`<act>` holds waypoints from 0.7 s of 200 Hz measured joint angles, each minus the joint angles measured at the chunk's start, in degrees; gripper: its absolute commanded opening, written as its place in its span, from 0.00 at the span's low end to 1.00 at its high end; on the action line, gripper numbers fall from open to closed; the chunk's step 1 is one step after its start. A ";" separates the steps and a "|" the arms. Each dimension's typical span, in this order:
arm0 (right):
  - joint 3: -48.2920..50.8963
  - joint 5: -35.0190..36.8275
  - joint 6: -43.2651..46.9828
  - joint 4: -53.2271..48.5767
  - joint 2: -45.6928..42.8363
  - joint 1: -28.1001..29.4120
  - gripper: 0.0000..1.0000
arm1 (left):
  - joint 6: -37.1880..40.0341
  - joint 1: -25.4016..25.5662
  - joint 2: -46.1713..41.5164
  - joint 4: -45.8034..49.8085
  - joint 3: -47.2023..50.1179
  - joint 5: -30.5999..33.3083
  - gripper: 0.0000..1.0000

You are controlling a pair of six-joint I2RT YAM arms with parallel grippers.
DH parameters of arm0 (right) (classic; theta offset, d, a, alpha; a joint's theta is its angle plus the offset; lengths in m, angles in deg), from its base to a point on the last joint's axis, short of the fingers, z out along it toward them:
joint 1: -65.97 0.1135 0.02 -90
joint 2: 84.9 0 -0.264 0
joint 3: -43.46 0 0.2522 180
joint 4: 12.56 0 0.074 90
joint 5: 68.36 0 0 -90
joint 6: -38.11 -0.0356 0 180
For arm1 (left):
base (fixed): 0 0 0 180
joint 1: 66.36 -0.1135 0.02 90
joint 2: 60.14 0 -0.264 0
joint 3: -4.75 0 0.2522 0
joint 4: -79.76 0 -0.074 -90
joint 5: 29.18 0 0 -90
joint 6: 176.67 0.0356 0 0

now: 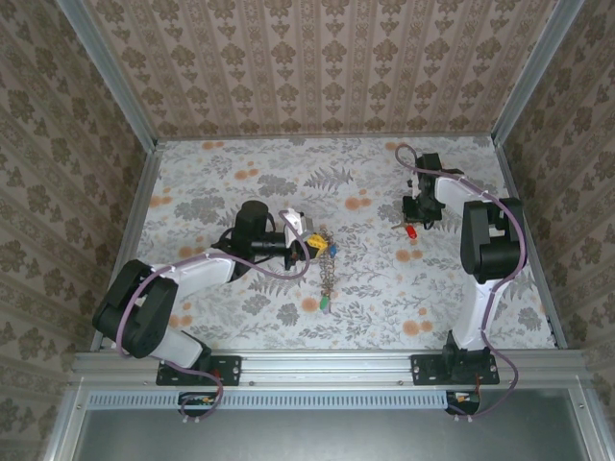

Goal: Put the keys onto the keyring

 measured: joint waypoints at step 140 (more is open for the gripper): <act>2.14 -2.29 0.68 0.31 -0.39 -0.04 0.07 | 0.00 0.33 0.00 1.22 0.00 0.02 0.00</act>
